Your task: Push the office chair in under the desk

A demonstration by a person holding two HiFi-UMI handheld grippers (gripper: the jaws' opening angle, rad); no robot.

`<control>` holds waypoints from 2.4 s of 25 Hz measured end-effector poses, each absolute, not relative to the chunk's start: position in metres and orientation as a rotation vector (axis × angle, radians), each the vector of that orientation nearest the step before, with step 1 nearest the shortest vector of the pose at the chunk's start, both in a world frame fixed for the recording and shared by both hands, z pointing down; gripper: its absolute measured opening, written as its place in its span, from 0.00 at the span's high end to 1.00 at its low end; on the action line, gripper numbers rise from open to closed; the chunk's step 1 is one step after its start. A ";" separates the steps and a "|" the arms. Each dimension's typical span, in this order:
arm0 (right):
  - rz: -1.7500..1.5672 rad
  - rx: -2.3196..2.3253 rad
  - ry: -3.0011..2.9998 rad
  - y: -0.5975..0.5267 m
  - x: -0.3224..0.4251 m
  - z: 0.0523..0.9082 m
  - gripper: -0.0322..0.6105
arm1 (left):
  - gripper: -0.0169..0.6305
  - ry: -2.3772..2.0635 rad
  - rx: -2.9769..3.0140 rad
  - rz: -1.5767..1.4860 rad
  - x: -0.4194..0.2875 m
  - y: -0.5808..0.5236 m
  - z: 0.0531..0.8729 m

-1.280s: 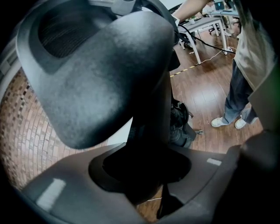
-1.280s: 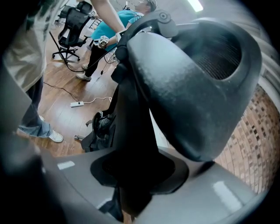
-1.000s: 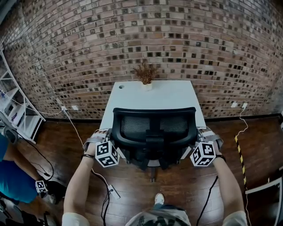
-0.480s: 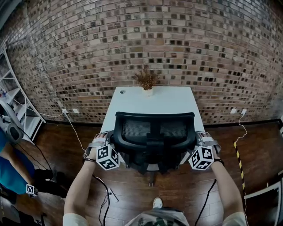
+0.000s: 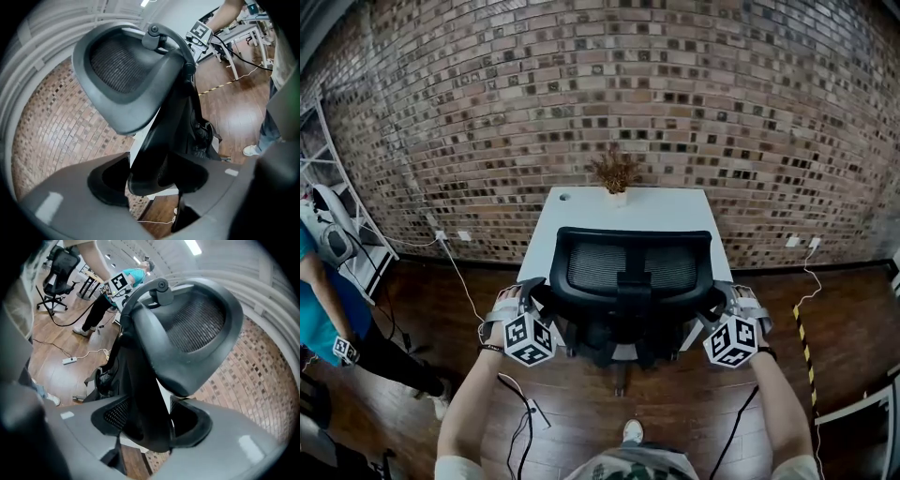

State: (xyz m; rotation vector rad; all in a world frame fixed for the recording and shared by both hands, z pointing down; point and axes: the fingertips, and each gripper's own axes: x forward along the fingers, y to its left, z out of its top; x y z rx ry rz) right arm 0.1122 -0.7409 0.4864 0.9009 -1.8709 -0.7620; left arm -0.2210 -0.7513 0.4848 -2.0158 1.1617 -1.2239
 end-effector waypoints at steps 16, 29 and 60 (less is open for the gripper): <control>-0.711 1.125 -1.948 -0.645 0.099 0.446 0.62 | 0.65 1.317 -2.095 -1.006 -0.209 -0.644 0.456; -0.518 1.351 -2.336 -0.530 0.034 0.398 0.79 | 0.86 1.482 -2.433 -0.395 -0.143 -0.529 0.402; -0.170 1.420 -2.730 -0.409 -0.027 0.391 0.95 | 0.95 1.506 -2.796 0.185 -0.075 -0.408 0.387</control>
